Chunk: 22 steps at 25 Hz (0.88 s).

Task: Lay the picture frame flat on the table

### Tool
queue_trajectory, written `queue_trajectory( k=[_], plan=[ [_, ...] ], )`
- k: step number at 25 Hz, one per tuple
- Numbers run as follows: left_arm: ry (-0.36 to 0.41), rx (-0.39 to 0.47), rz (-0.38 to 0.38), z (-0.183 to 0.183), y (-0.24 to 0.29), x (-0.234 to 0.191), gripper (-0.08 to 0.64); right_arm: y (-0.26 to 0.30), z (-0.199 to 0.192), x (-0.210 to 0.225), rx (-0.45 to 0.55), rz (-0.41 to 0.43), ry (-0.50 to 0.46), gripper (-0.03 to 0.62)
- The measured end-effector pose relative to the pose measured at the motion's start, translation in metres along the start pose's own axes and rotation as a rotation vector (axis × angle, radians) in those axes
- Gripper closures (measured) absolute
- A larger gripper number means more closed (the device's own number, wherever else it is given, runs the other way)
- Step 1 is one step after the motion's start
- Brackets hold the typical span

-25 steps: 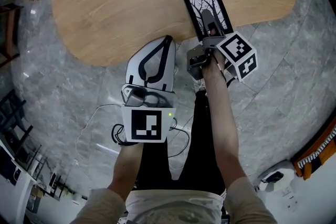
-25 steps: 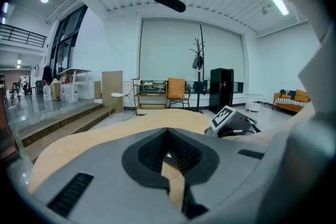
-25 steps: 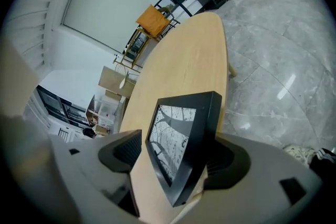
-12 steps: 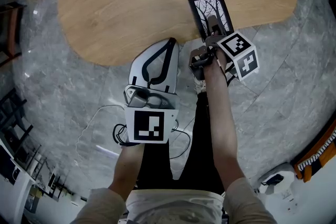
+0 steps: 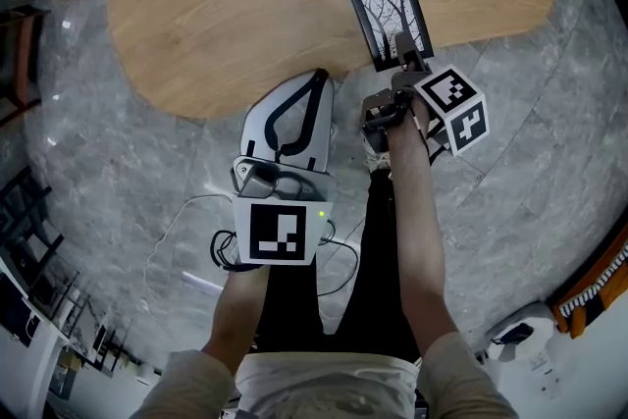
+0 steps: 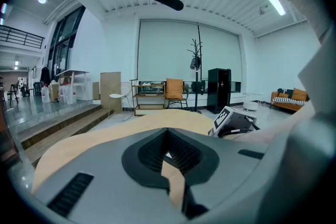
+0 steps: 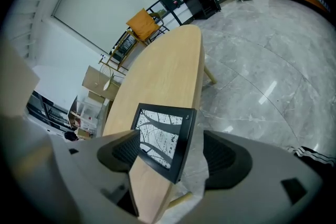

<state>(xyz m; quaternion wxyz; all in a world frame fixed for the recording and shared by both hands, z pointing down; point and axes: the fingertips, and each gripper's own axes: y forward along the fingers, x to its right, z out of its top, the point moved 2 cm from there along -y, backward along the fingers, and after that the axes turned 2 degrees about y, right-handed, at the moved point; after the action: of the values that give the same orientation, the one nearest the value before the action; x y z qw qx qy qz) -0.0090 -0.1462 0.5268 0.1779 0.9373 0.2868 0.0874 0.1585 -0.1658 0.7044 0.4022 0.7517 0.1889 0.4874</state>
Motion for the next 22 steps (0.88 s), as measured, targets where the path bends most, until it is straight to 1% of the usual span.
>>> queue_trajectory(
  k=[5,8,11,14,18,19,22],
  plan=[
    [0.004,0.002,-0.007,0.003,0.000,0.007,0.551,-0.007,0.002,0.007,-0.003,0.006,0.010,0.225],
    [-0.008,0.009,-0.004,0.005,0.003,0.011,0.552,-0.007,0.006,0.010,-0.003,0.009,0.010,0.225],
    [-0.022,0.015,-0.001,0.007,0.005,0.013,0.552,-0.010,0.010,0.011,-0.007,0.016,-0.005,0.225],
    [-0.052,0.029,0.019,0.011,0.006,0.012,0.551,-0.012,0.013,0.011,-0.009,0.023,-0.023,0.225],
    [-0.045,0.044,0.019,0.021,0.007,0.014,0.551,-0.021,0.020,0.002,0.000,0.033,-0.057,0.233],
    [-0.042,0.050,0.018,0.025,0.007,0.016,0.552,-0.024,0.022,0.000,0.006,0.035,-0.071,0.248],
    [-0.034,0.073,0.019,0.038,0.007,0.018,0.552,-0.033,0.032,-0.010,0.027,0.038,-0.115,0.357]
  ],
)
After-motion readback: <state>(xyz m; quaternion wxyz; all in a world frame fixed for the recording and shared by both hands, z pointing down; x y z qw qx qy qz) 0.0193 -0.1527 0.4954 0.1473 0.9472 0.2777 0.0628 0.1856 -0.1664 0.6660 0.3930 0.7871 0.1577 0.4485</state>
